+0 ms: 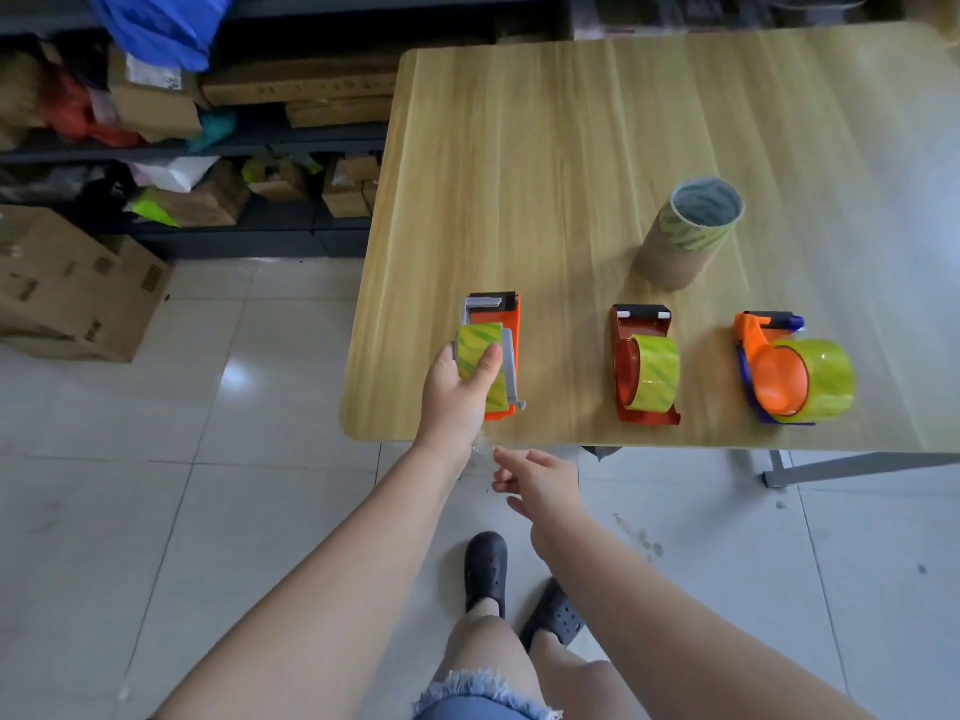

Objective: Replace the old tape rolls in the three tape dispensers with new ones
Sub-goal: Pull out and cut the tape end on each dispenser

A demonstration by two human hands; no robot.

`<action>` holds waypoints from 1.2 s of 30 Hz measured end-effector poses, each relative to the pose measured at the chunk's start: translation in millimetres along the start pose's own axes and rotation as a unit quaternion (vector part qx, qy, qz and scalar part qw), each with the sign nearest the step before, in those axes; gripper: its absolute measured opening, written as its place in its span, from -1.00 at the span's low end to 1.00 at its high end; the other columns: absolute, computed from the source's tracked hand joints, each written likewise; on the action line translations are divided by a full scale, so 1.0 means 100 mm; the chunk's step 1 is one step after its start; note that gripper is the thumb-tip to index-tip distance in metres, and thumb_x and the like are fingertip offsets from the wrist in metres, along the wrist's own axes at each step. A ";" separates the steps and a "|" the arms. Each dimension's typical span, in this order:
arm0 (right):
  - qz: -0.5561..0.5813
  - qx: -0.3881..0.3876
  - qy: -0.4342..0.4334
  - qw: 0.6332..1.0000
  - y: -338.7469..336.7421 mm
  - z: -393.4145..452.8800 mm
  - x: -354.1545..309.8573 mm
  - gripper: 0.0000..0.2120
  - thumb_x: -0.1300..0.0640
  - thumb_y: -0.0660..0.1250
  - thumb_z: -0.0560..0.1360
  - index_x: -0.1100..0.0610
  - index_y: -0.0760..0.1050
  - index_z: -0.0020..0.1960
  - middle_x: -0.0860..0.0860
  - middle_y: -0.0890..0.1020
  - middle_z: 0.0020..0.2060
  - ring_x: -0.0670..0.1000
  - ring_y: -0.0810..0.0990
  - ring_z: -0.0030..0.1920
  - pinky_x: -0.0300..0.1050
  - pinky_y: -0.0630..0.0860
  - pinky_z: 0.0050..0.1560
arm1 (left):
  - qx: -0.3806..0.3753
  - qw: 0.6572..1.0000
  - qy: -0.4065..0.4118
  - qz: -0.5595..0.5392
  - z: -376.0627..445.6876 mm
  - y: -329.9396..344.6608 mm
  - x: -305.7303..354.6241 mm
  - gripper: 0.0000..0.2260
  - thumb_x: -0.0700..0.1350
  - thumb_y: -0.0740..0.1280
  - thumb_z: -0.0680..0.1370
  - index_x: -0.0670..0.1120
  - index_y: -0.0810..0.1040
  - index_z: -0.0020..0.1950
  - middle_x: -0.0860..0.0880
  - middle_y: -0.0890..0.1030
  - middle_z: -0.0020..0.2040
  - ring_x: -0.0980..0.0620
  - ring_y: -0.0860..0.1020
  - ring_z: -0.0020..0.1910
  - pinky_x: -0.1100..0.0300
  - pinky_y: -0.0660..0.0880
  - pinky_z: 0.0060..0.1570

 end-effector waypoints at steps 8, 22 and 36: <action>-0.038 0.015 0.022 0.999 0.08 0.26 0.12 -0.77 0.17 0.36 0.49 0.10 0.44 -0.33 0.00 0.49 -0.42 -0.04 0.51 -0.33 -0.22 0.35 -0.22 | -0.031 0.999 -0.027 0.000 0.19 -0.06 -0.34 -0.95 -0.07 0.34 0.53 0.05 0.48 -0.11 -0.06 0.61 -0.11 -0.10 0.59 -0.06 -0.10 0.55 0.03; -0.065 0.015 0.072 0.995 0.10 0.53 0.34 -0.74 0.13 0.36 0.49 0.08 0.41 -0.34 0.01 0.48 -0.42 -0.04 0.52 -0.32 -0.20 0.35 -0.24 | 0.002 0.999 -0.040 0.011 0.34 -0.08 -0.75 -0.93 -0.04 0.33 0.53 0.06 0.46 -0.12 0.05 0.60 -0.16 0.04 0.58 -0.15 0.05 0.52 -0.01; -0.142 -0.004 0.165 0.976 0.10 0.73 0.40 -0.81 0.08 0.34 0.52 0.15 0.53 0.07 0.02 0.54 -0.34 -0.04 0.53 -0.33 -0.18 0.37 -0.25 | -0.095 0.992 -0.072 0.030 0.44 -0.09 -0.81 -0.92 -0.06 0.31 0.53 0.11 0.46 -0.02 0.05 0.59 -0.07 -0.03 0.57 0.00 -0.06 0.52 0.16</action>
Point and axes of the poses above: each hand's wrist, its own z-axis towards the middle knuckle, its own y-axis out of the palm, x = y × z, the point moved 4 cm from there along z, towards the middle knuckle
